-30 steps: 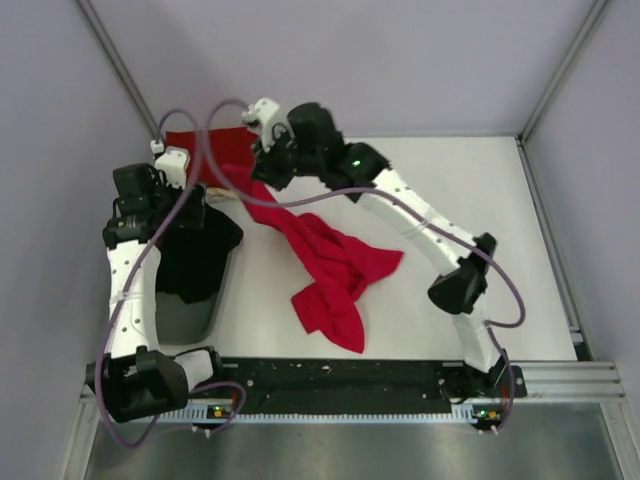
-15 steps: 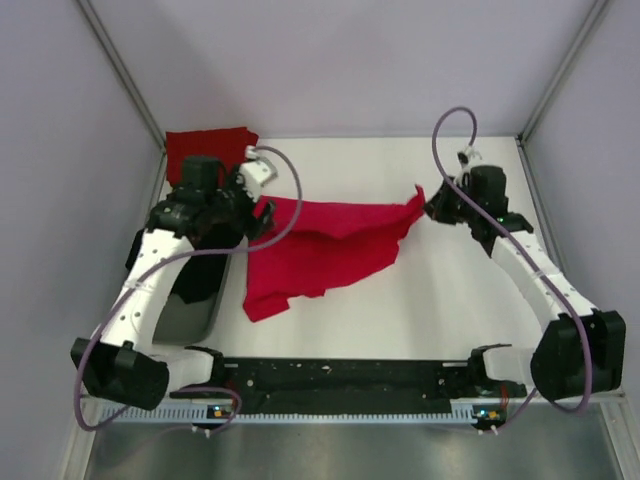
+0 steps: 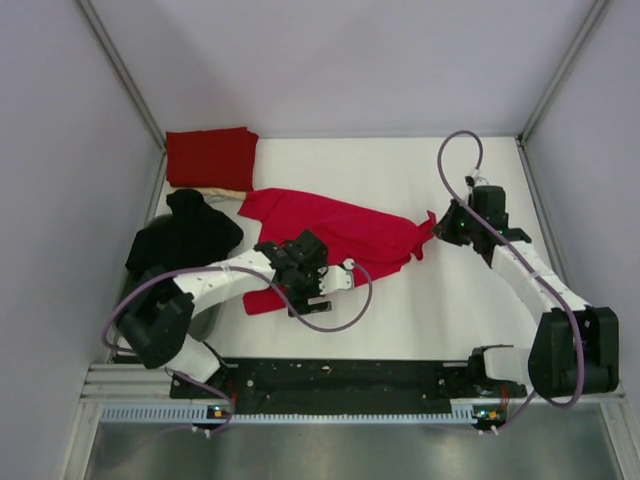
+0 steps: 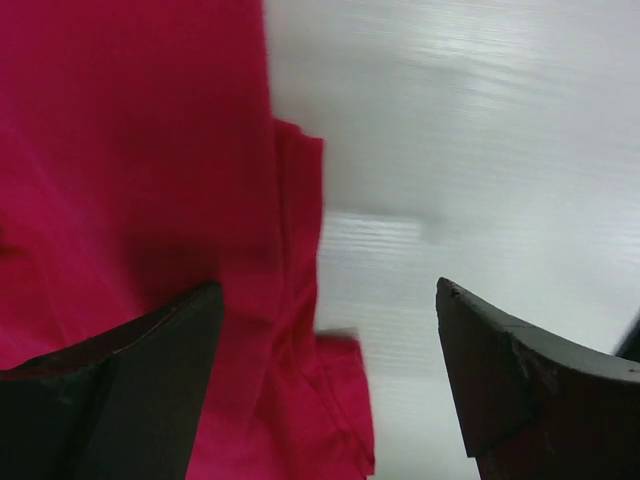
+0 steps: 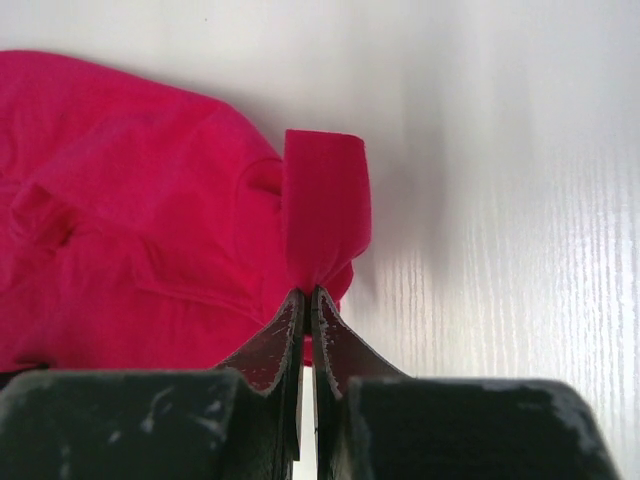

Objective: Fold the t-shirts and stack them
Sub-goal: Flatten out the tshirt

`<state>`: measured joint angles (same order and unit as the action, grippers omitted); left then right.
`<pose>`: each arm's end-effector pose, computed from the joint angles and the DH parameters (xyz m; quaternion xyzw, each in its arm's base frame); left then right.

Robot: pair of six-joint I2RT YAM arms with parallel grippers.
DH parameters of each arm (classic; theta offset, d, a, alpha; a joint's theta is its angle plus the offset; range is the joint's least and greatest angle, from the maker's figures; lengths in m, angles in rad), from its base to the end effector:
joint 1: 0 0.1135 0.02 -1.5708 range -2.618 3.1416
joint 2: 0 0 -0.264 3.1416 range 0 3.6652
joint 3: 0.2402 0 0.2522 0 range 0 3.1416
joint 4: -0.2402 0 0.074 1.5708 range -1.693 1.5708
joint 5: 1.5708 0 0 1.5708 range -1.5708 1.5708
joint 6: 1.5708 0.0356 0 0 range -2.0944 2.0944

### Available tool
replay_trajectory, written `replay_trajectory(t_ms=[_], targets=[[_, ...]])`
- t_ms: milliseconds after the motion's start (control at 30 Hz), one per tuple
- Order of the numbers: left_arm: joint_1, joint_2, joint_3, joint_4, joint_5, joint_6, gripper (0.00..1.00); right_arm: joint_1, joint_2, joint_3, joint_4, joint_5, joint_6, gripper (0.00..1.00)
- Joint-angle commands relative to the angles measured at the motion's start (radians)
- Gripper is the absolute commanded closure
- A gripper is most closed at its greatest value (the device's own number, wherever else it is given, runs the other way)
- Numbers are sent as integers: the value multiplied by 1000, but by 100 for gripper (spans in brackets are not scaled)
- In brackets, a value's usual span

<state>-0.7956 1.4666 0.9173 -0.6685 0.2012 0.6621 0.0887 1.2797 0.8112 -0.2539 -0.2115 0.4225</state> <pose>0.1842 -0.1981 0.1972 0.6655 0.7189 -0.1103 0.1677 0.2698 0.0315 0.2374 0.1077 0.9009 0.1966 0.3717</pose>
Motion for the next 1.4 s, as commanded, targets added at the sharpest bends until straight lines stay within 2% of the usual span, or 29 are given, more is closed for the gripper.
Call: replay_trajectory(t_ms=[0,67,133,167,200,233,333,433,500,567,667,733,900,1000,1100,1167,1300,1333,1367], targets=[[-2,93,31,175,-184,7,12,-3,-98,-27,-1,75,10,100],[-4,145,32,188,-192,10,21,-4,-124,-38,-18,83,-5,100],[-2,185,22,208,-238,21,41,-6,-135,-35,-42,80,-24,100],[-2,196,15,216,-253,22,58,-6,-140,-32,-56,78,-31,100],[-1,204,15,219,-275,25,84,-4,-148,-27,-71,75,-42,100],[1,205,15,225,-304,24,100,-4,-155,-18,-85,73,-48,100],[44,147,43,236,-414,16,100,-4,-212,35,-134,55,-63,100],[148,26,168,147,-367,-2,100,-4,-284,135,-182,20,-77,100],[235,-60,297,46,-275,-25,100,-4,-330,225,-212,15,-88,100],[330,-115,443,-96,-122,-27,100,-9,-356,322,-251,27,-91,100],[426,-164,639,-297,29,8,100,-61,-359,445,-324,34,-103,100],[464,-213,701,-370,82,36,100,-128,-355,485,-347,29,-110,100],[562,-278,788,-474,259,39,100,-306,-373,503,-374,-129,-90,100],[578,-281,801,-525,383,47,100,-314,-382,491,-381,-184,-106,100],[578,-261,740,-502,451,48,100,-316,-372,448,-380,-307,-91,100],[579,-235,684,-448,460,51,100,-316,-352,421,-372,-362,-77,100],[585,-135,585,-269,405,42,100,-314,-319,352,-280,-379,-18,100],[591,-94,571,-238,402,51,98,-310,-313,315,-244,-374,1,100],[595,-37,562,-217,397,57,86,-304,-304,284,-211,-359,8,100]])
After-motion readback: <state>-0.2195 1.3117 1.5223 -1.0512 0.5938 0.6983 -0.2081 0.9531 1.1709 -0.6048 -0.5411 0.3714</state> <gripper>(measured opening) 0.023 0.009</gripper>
